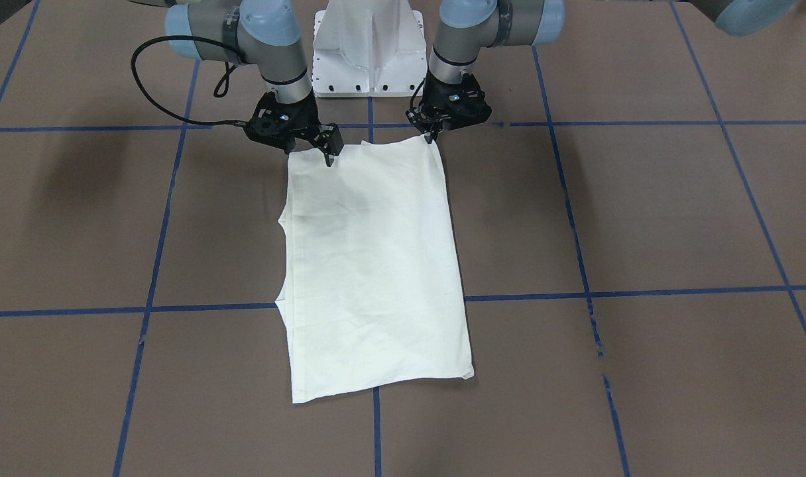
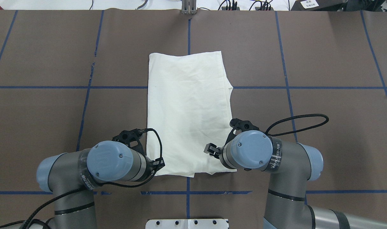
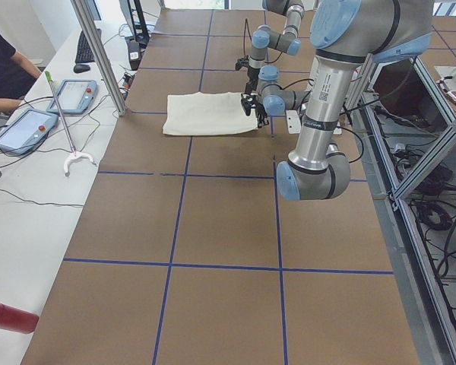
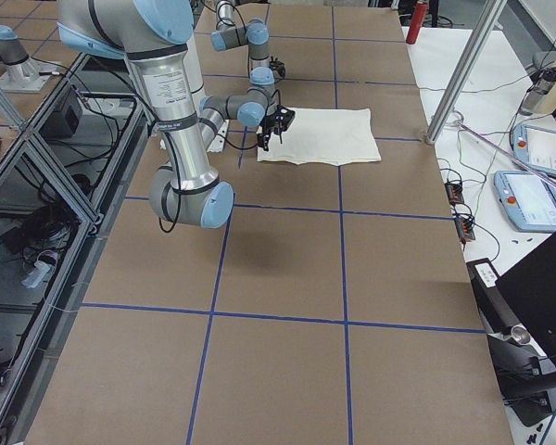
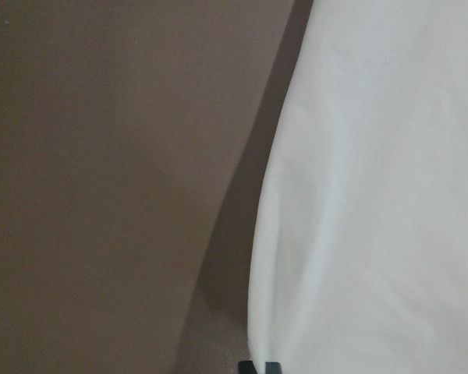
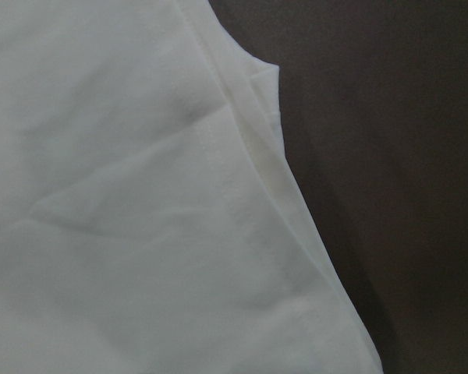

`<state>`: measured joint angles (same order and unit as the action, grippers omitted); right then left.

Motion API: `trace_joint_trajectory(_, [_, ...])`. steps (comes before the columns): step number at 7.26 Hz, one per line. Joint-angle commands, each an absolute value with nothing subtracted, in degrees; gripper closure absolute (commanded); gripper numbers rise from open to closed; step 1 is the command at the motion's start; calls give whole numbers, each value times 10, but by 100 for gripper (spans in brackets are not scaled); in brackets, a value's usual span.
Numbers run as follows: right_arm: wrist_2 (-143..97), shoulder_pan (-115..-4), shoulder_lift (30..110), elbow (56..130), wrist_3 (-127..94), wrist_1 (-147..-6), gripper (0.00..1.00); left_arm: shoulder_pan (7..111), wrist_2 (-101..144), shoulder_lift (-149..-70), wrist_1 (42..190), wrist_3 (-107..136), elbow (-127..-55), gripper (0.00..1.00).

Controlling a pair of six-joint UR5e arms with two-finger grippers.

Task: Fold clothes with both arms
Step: 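Move the right gripper to the other near corner of the shirt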

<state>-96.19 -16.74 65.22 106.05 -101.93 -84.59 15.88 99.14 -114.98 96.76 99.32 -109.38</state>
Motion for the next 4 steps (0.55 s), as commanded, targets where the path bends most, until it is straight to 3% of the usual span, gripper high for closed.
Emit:
trace_joint_trajectory(1, [-953,-156,655,1051,-1021,-846,0,158,991,-1150,968,991,-1093,100])
trace_joint_trajectory(4, [-953,-155,653,1040,-1024,-846,0,157,991,-1150,968,991,-1092,100])
